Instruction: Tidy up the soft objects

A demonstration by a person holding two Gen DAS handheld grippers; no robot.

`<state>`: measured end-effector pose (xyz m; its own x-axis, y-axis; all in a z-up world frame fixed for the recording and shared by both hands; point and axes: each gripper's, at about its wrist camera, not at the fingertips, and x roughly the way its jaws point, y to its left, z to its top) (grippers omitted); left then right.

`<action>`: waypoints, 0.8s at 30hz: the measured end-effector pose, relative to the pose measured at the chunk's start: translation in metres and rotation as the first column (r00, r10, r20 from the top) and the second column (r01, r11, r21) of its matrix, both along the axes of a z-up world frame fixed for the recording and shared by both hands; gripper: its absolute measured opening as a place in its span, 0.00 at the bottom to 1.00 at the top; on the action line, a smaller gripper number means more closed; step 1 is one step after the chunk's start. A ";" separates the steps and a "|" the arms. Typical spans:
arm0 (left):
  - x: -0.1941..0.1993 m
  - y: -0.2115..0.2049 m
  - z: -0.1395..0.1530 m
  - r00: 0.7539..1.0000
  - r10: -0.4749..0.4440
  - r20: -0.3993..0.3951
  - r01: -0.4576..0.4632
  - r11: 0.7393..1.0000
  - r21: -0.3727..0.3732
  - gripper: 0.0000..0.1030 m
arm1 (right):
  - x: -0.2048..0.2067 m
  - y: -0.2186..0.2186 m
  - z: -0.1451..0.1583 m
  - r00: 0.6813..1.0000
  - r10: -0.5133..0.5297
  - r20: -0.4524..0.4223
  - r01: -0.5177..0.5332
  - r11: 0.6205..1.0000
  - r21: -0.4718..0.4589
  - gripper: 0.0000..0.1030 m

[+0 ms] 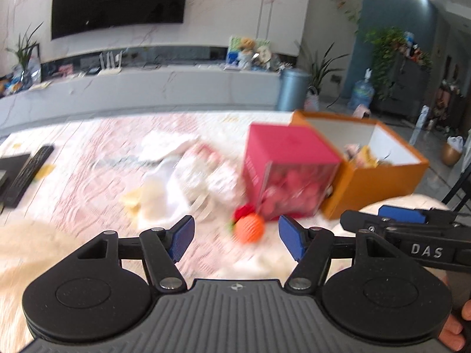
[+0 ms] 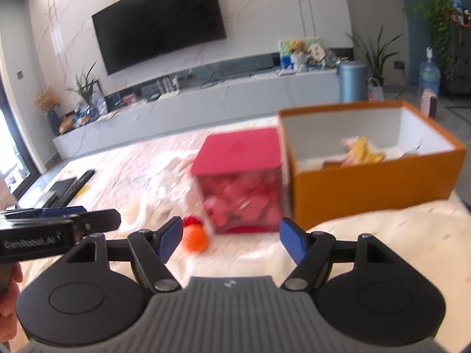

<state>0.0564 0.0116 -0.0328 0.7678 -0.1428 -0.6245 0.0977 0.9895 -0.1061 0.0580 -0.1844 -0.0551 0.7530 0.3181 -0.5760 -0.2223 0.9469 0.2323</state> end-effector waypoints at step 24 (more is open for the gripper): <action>0.012 0.056 -0.036 0.997 0.067 -0.039 -0.066 0.997 0.036 0.69 | 0.051 0.086 -0.039 0.976 0.201 -0.081 -0.210 0.970 -0.125 0.57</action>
<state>0.0685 0.0678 -0.0684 0.7489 -0.0700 -0.6590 0.0278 0.9969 -0.0742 0.1094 -0.0981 -0.0945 0.6376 0.3797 -0.6703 -0.4035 0.9058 0.1293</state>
